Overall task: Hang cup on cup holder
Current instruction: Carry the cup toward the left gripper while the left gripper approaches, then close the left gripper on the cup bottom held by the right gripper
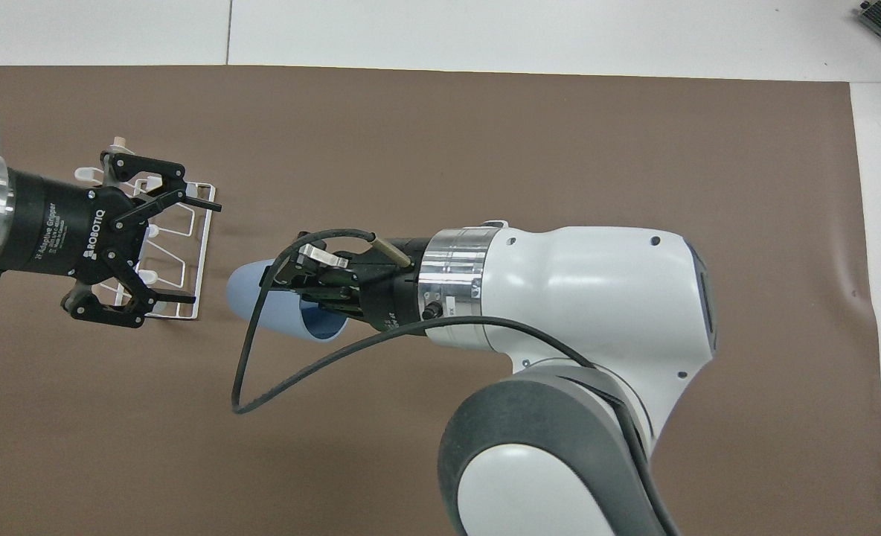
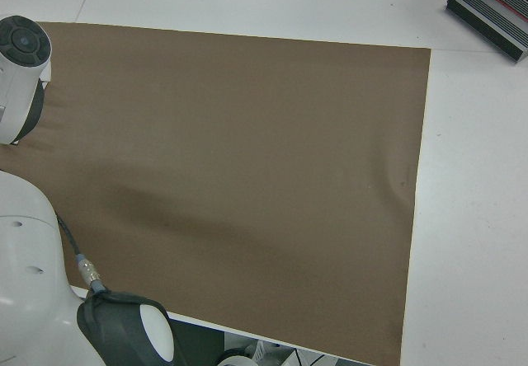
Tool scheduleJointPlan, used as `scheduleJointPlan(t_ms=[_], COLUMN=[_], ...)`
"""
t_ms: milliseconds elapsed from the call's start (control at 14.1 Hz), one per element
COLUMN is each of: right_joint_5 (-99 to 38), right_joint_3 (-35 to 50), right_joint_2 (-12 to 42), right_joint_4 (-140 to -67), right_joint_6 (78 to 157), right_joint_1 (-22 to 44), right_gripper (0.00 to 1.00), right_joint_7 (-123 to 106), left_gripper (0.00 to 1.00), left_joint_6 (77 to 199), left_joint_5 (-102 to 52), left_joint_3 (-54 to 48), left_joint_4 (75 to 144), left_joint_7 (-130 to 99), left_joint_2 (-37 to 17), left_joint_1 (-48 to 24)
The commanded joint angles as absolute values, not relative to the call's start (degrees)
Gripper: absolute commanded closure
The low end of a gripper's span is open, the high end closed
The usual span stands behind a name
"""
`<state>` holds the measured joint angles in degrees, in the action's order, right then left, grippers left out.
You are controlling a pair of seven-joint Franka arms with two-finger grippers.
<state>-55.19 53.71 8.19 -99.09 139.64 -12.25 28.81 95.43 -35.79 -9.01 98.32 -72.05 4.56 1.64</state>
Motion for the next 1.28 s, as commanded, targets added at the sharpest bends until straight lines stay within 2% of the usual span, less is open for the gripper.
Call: scheduleJointPlan(t_ms=[0,354,850,921,992,1062,1204], right_joint_5=[-54.9,-54.9,-54.5,-54.5,-54.2,-54.2,-54.1], right_joint_3=[54.0,54.0,54.0,54.0,54.0,54.0,54.0], right_joint_2=[8.3,8.6,8.8,8.9,9.0,9.0,9.0], right_joint_4=[-98.3,-98.0,-97.7,-97.5,-97.4,-97.4,-97.2], right_joint_6=[140.1,141.7,141.7,141.6,141.6,141.6,141.5], right_joint_1=[-12.3,-12.0,-12.1,-12.1,-12.1,-12.1,-12.1], right_gripper=[1.0,1.0,1.0,1.0,1.0,1.0,1.0], right_joint_7=[30.6,32.4,32.3,32.3,32.3,32.3,32.3], left_gripper=[0.0,0.0,0.0,0.14,0.64,0.88,1.0], left_joint_6=[94.0,95.3,98.0,98.0,97.8,97.5,97.8], left_joint_5=[-36.4,-35.8,-32.8,-32.2,-31.3,-31.2,-31.1], left_joint_3=[-9.1,-9.8,-10.1,-10.1,-10.2,-10.3,-10.3], left_joint_4=[98.8,102.2,102.5,102.5,102.3,102.3,102.2], left_joint_7=[-76.8,-91.8,-96.5,-95.3,-92.7,-89.5,-88.5], left_joint_2=[5.4,7.0,7.2,7.2,7.1,7.2,7.1], left_joint_1=[1.9,-1.9,-6.4,-7.0,-7.0,-7.0,-7.1])
